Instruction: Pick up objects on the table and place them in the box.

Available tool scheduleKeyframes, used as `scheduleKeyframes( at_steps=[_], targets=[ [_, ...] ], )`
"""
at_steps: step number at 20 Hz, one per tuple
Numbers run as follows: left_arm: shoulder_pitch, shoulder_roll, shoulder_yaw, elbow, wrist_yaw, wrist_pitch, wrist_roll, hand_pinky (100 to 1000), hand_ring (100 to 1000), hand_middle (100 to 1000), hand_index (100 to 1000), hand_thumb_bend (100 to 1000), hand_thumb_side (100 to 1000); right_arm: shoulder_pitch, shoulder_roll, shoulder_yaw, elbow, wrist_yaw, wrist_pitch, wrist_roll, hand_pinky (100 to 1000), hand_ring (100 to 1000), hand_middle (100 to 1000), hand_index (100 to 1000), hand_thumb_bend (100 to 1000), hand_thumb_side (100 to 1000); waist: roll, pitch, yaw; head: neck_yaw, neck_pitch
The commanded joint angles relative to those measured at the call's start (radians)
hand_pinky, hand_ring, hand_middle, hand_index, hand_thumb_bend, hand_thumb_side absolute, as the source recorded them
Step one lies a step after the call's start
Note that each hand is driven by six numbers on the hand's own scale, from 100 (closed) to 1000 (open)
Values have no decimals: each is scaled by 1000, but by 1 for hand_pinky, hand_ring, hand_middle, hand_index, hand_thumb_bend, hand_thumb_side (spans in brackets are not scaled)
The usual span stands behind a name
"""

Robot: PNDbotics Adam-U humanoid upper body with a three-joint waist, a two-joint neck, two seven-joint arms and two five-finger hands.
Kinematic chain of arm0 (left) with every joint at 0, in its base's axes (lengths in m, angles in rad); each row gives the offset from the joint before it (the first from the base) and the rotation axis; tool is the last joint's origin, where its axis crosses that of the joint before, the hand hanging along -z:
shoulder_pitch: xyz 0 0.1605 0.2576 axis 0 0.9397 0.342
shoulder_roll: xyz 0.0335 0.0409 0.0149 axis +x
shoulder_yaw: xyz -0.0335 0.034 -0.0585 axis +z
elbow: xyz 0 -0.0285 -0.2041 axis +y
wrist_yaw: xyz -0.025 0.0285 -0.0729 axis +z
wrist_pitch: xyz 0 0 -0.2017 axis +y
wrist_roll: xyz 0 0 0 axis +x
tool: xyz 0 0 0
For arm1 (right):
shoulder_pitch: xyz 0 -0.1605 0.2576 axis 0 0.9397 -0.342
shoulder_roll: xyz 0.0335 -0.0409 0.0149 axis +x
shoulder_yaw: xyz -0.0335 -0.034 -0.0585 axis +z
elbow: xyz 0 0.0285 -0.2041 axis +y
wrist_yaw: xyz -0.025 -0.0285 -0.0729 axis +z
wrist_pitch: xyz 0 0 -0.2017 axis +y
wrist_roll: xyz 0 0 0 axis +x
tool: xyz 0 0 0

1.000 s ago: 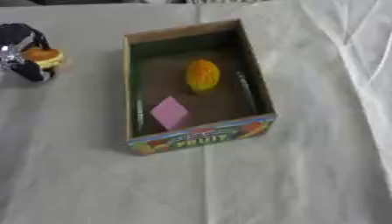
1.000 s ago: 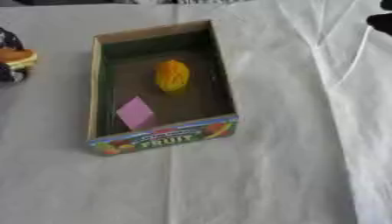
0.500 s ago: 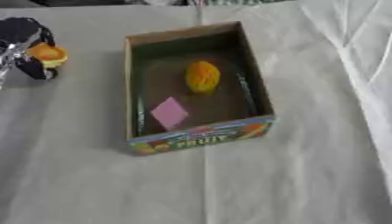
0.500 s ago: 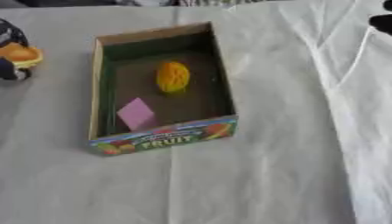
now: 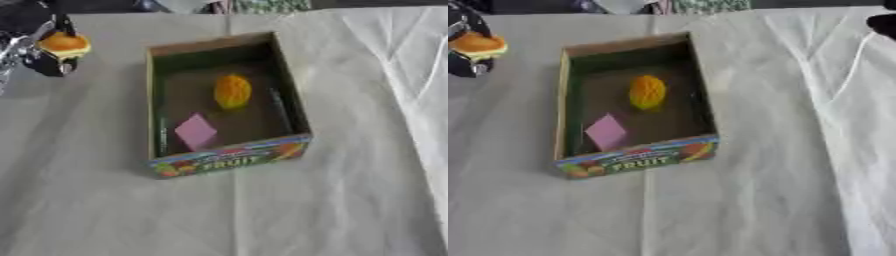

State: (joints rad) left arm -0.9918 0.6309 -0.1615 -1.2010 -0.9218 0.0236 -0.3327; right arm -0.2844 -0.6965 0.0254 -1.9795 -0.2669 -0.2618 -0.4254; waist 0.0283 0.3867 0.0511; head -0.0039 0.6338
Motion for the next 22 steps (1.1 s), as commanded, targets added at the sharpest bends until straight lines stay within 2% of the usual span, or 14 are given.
scheduleKeyframes(
  at_steps=[1, 7, 11, 17, 22],
  targets=[
    [-7, 45, -17, -110, 102, 10, -22, 634, 625, 604, 689, 218, 100, -5, -17, -12, -21, -9, -5, 0, 806, 701, 702, 727, 100, 736, -3, -32, 3, -5, 8],
    [-15, 15, -93, -314, 256, 13, -71, 636, 623, 606, 689, 153, 100, -6, -21, -11, -21, -12, -7, 2, 806, 701, 702, 727, 100, 729, -7, -46, 10, -10, 19],
    [-23, -75, -147, -448, 296, 23, -95, 633, 620, 605, 687, 114, 100, -12, -24, -11, -21, -16, -10, 3, 806, 701, 702, 727, 100, 720, -10, -54, 20, -21, 29],
    [7, -228, -199, -536, 257, 37, -123, 629, 619, 606, 687, 100, 100, -16, -24, -12, -21, -20, -13, 2, 806, 701, 702, 727, 100, 718, -10, -58, 27, -16, 33],
    [44, -291, -230, -528, 205, 34, -131, 631, 622, 608, 690, 104, 100, -16, -22, -11, -21, -21, -12, 2, 805, 700, 701, 726, 100, 721, -6, -55, 30, -9, 34]
  ],
)
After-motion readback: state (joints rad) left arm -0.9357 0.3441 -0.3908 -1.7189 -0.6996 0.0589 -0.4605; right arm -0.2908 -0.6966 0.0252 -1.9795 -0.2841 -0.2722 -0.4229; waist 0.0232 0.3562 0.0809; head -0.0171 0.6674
